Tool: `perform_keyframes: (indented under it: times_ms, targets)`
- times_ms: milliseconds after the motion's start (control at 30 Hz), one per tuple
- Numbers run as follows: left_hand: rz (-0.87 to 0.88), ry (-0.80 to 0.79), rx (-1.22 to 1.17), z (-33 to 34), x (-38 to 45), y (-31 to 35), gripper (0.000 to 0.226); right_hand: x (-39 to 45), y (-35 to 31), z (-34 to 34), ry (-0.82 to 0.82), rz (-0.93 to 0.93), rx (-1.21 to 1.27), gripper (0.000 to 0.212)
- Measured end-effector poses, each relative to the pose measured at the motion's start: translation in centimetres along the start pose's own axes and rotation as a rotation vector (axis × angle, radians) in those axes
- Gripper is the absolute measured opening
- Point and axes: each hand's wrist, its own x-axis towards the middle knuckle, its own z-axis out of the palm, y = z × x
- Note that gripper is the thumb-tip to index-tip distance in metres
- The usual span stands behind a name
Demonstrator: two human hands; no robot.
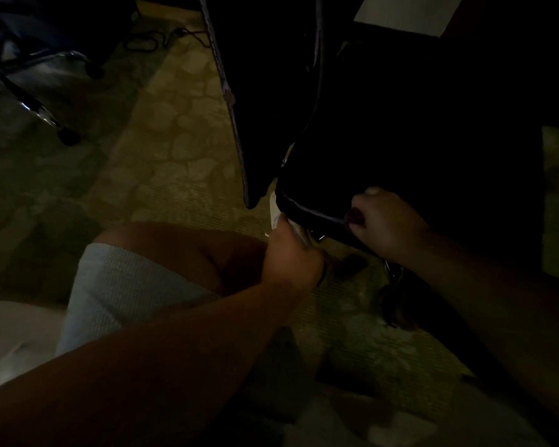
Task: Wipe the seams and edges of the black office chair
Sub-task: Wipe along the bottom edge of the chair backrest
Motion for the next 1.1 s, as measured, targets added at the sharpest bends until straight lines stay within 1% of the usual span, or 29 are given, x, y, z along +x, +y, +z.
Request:
perform_keyframes:
  times_ms: [200,300,367,433,533,600,667,767,867,933,1000,1067,1100]
  targets:
    - [-0.057,0.017,-0.029,-0.3,0.0,0.5,0.059,0.1,-0.1,0.1,-0.021,0.024,0.018,0.024]
    - [-0.127,0.052,-0.061,-0.4,0.1,0.9,0.067,0.1,-0.1,-0.1,-0.047,0.024,0.027,0.025]
    - [-0.140,0.064,-0.080,-0.2,0.2,1.0,0.065,0.3,0.0,-0.4,-0.017,0.051,0.021,0.024]
    - [-0.160,0.043,-0.102,-0.1,-0.1,1.0,0.065,0.5,0.2,-0.5,0.020,0.089,0.043,0.026]
    - [-0.219,0.012,-0.121,-0.3,-0.5,1.2,0.080,0.5,0.0,-0.3,-0.022,0.074,0.028,0.028]
    - [-0.218,-0.010,-0.117,-0.3,-1.0,1.3,0.088,0.5,-0.3,-0.3,-0.062,0.034,0.001,0.027]
    - [-0.209,-0.032,-0.108,-0.4,-1.6,1.5,0.095,0.6,-0.4,-0.4,-0.047,0.026,-0.003,0.026]
    - [-0.196,-0.051,-0.112,-0.5,-1.9,1.4,0.093,0.6,0.0,-0.7,0.013,0.079,0.037,0.026]
    - [-0.228,-0.013,-0.129,-0.6,-1.0,1.1,0.089,0.2,-0.2,-0.2,-0.046,0.015,0.036,0.024]
    - [-0.262,0.000,-0.129,-0.5,-0.5,1.0,0.091,0.1,-0.6,0.0,-0.078,-0.020,0.014,0.024]
    - [-0.317,-0.002,-0.170,-0.2,-0.1,1.0,0.091,0.2,-0.5,-0.2,-0.033,0.025,0.025,0.025]
    - [-0.377,-0.015,-0.272,-0.2,0.4,1.1,0.089,0.3,-0.3,-0.4,0.029,0.107,0.052,0.028]
    - [-0.406,-0.013,-0.337,-0.2,0.7,1.1,0.089,0.3,-0.3,-0.4,0.037,0.117,0.056,0.029]
